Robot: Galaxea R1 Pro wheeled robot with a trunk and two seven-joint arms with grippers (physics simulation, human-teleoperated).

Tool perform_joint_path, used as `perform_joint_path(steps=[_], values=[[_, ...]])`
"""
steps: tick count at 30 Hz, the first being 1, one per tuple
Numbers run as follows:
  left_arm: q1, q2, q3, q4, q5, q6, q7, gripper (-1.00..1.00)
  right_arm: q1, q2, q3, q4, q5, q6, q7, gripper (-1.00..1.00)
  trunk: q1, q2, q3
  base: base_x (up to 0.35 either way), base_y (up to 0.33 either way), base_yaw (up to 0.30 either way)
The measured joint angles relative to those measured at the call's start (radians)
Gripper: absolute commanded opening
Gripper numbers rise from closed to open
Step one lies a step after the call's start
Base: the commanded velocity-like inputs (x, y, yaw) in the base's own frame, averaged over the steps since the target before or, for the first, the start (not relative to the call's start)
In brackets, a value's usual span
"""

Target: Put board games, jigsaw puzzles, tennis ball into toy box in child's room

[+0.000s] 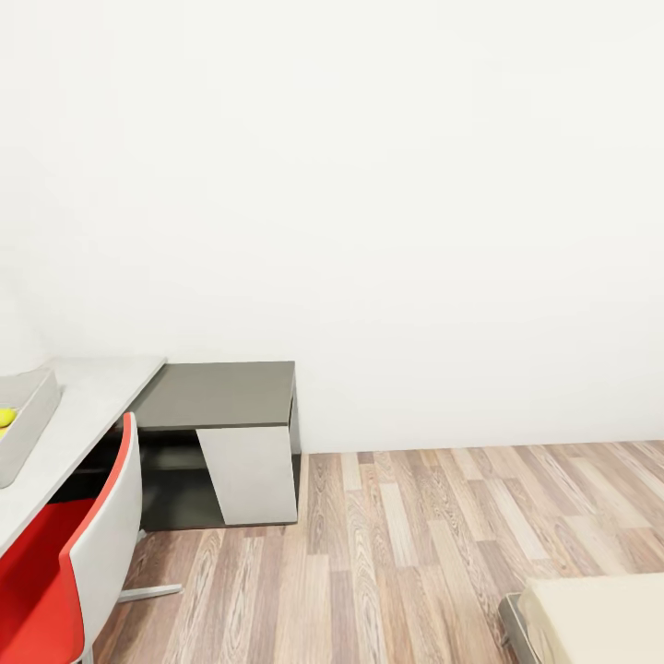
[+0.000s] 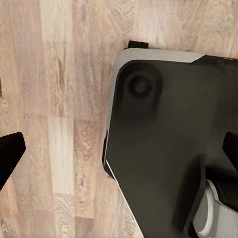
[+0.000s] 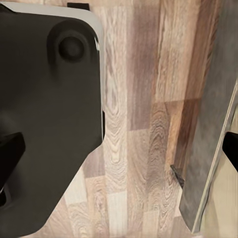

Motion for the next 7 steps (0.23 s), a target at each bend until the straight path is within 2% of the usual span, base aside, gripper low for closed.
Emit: perform_joint_path(steps=[7], values=[[0.0, -0.001, 0.0, 0.0, -0.002, 0.0, 0.0, 1.0, 0.0, -0.006, -0.001, 0.0, 0.002, 0.0, 0.0, 1.0, 0.0, 0.0, 0.0, 0.0, 0.0, 0.0]])
